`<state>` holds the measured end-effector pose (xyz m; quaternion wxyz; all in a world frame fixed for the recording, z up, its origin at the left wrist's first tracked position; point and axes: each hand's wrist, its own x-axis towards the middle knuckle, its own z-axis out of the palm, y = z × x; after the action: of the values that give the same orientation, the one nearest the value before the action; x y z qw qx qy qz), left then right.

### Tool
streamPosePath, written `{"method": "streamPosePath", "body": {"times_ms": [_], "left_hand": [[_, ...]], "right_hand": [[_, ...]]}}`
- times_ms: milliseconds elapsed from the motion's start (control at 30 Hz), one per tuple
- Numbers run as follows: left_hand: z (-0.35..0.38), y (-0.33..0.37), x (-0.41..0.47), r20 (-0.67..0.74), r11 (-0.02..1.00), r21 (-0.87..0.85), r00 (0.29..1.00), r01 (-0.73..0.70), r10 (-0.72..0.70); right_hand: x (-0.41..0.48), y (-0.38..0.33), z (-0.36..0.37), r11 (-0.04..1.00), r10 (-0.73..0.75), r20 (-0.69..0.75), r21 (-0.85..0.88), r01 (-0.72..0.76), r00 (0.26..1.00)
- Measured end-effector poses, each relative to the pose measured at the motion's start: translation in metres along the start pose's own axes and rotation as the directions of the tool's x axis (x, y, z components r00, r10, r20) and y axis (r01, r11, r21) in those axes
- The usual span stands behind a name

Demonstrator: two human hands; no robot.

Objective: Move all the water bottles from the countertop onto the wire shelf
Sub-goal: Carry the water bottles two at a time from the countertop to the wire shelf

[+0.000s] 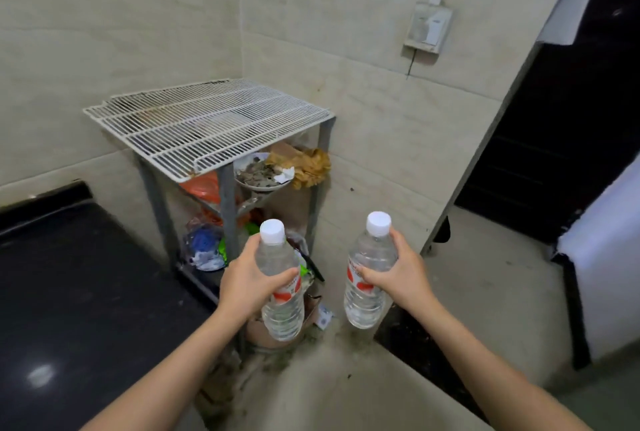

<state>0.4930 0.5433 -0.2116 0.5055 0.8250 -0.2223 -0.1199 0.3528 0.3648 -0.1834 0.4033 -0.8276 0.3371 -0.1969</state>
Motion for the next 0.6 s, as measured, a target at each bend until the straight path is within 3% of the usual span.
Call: {"method": "streamPosePath", "body": {"times_ms": [300,600], "left_hand": [[0.031,0.052,0.066,-0.16,0.999,0.002,0.986,-0.053,0.053],[0.008,0.117,0.195,-0.276,0.977,-0.013,0.94,-0.213,0.201]], "right_hand": [[0.112,0.012,-0.036,0.996,-0.08,0.007,0.039,0.08,0.997],[0.255,-0.062,-0.035,0.937,-0.311,-0.028,0.156,0.311,0.95]]}}
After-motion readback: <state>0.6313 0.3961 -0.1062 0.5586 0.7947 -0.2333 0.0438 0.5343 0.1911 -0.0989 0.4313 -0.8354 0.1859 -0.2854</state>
